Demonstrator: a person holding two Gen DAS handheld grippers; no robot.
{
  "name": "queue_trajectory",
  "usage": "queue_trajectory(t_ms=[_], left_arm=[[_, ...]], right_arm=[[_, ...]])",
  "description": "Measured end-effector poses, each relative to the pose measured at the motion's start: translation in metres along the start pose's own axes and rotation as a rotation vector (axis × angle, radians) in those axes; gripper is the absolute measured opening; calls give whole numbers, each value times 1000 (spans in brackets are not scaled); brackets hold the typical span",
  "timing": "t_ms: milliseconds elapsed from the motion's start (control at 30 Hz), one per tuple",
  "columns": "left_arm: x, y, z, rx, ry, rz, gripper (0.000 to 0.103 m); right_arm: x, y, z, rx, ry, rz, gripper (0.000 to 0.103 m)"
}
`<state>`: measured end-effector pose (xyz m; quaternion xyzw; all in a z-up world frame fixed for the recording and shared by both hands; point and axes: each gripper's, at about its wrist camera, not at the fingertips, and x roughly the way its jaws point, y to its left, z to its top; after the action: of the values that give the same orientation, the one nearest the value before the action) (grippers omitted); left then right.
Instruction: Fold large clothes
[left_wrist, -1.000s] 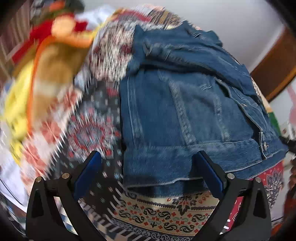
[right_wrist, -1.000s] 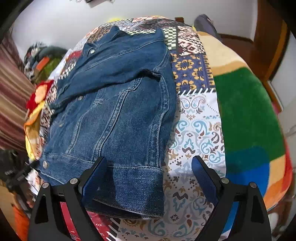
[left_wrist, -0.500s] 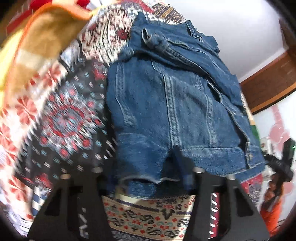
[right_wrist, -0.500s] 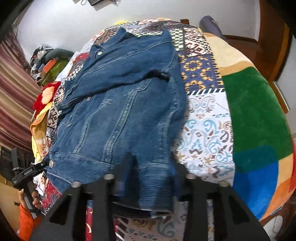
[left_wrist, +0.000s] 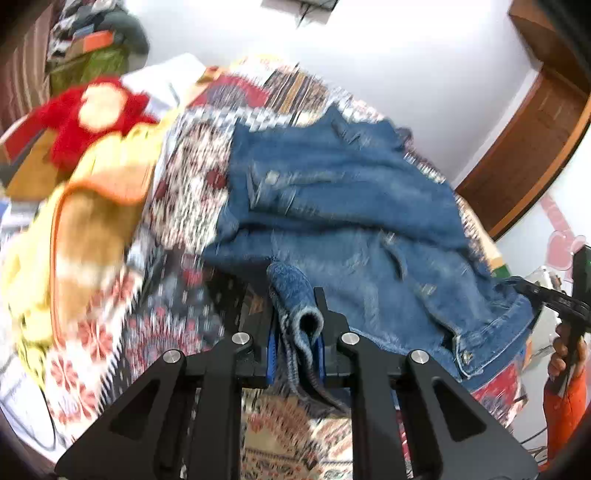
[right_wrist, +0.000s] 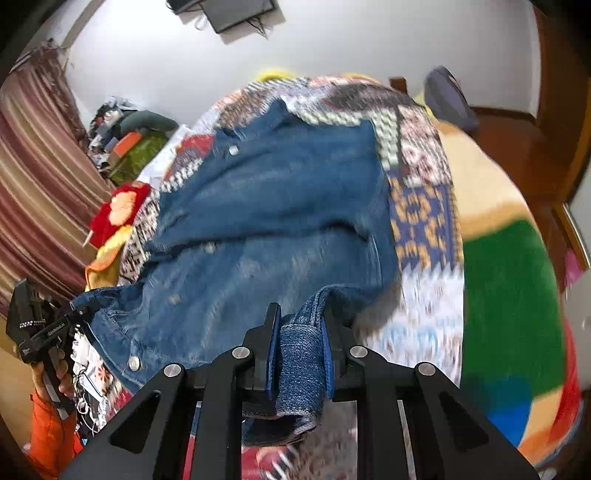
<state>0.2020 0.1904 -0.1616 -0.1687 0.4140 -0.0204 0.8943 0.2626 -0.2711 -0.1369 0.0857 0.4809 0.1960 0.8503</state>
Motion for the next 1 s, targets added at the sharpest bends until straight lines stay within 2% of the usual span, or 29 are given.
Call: queue_trajectory(t_ms=[167, 333, 567, 700, 900, 1000], left_arm=[[-8, -12, 40, 49, -75, -6, 15], [1, -22, 89, 88, -137, 10, 15], [29, -20, 154, 62, -194, 21, 14], [55, -15, 190, 52, -217, 42, 14], [117, -7, 221, 47, -180, 110, 14], [159, 8, 225, 28, -120, 148, 14]], right_arm=[[-2, 17, 44, -88, -67, -14, 16], [1, 19, 98, -112, -142, -33, 16], [32, 22, 171, -152, -188, -97, 16], [63, 20, 218, -158, -197, -153, 16], [129, 9, 262, -130, -159, -202, 16], [170, 3, 267, -122, -114, -231, 16]])
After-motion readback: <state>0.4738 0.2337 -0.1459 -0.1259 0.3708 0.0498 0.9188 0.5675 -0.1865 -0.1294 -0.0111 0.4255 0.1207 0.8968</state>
